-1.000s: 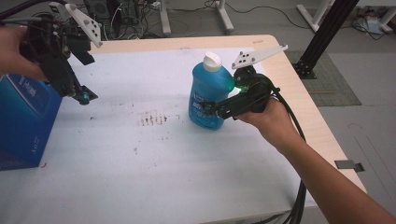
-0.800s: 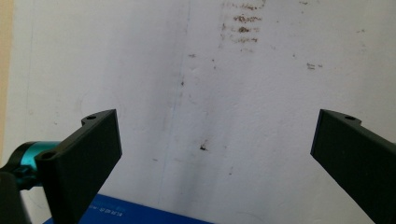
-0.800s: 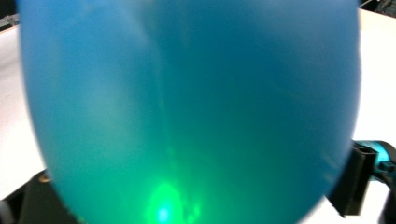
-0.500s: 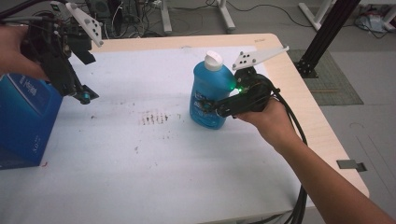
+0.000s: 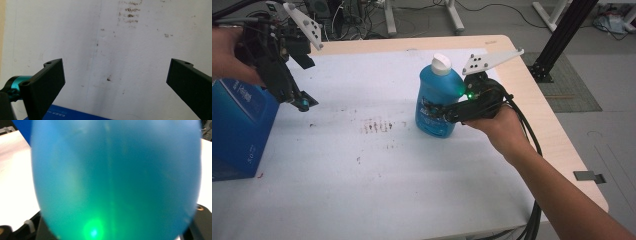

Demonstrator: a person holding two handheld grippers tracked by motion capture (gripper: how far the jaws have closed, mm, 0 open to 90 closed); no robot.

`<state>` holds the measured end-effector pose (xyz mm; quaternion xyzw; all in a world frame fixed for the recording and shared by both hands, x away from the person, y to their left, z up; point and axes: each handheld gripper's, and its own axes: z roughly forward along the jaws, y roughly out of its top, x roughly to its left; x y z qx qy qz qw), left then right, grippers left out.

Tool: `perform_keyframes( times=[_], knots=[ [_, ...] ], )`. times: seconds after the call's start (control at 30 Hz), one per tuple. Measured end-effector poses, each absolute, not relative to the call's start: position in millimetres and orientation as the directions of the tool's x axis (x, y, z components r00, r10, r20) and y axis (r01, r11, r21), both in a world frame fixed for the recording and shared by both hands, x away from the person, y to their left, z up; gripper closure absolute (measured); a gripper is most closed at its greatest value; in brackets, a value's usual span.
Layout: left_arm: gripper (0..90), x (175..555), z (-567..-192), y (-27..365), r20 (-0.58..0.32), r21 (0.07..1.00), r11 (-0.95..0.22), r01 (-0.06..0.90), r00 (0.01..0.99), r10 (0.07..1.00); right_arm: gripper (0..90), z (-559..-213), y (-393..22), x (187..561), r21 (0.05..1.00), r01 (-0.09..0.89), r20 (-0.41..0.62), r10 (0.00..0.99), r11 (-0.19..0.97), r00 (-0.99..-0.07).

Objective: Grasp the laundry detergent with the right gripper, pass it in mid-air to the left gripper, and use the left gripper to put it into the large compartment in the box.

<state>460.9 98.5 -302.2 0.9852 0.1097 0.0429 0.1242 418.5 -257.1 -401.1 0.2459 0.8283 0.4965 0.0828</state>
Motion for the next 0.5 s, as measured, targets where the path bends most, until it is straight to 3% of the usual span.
perform_keyframes(
  times=[0.5],
  knots=[
    [1.8,461.1,-303.1,99.3,0.053,0.257,-0.944,0.207,0.972,0.228,44.1,-400.2,-255.7,415.7,0.873,0.293,0.077,0.483,0.391,-0.872]
  ],
)
